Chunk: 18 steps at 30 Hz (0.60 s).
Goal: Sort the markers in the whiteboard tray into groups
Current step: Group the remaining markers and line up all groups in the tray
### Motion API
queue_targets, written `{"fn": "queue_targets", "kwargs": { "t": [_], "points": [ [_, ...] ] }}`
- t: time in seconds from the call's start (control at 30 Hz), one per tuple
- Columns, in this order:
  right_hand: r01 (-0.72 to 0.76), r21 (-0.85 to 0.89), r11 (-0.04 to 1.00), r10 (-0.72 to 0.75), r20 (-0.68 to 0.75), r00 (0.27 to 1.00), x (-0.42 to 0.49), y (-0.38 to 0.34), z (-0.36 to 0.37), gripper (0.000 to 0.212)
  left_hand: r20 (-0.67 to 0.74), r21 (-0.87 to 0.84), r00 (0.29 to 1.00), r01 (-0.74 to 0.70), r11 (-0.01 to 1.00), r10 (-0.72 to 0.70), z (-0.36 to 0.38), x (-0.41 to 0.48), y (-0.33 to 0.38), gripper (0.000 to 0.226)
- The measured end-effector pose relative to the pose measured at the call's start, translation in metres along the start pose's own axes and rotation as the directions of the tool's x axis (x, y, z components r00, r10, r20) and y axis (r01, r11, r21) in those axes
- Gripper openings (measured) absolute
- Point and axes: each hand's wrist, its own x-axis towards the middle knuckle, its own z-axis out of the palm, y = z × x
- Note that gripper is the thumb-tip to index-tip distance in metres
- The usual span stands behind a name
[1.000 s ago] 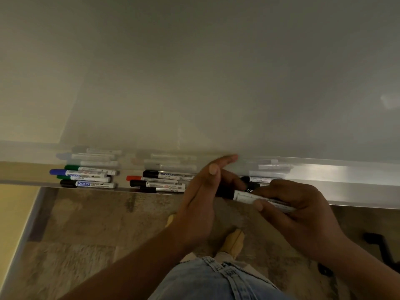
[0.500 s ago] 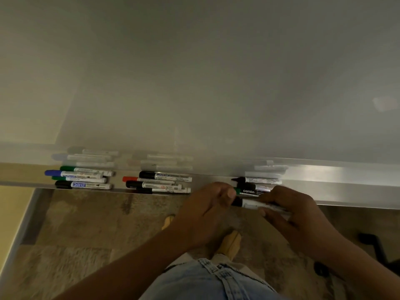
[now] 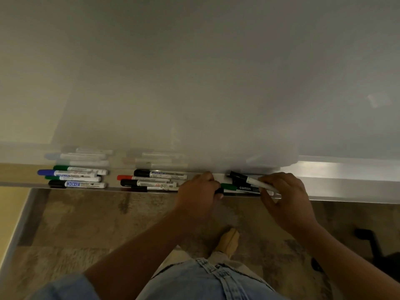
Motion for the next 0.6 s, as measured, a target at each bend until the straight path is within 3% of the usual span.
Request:
{"fn": "queue_targets", "kwargs": {
  "t": [0.27, 0.6],
  "points": [
    [0.227, -0.124, 0.966, -0.230, -0.011, 0.973, 0.001, -0.022, 0.027, 0.024, -0.108, -0.085, 0.993, 0.033, 0.996, -0.042, -0.011, -0.024, -0.023, 0.022],
    [0.096, -0.247, 0.964, -0.097, 0.011, 0.995, -0.001, -0.006, 0.018, 0.030, -0.117, -0.090, 0.993, -0.037, 0.995, 0.027, -0.001, -0.031, -0.013, 0.021]
  ]
}}
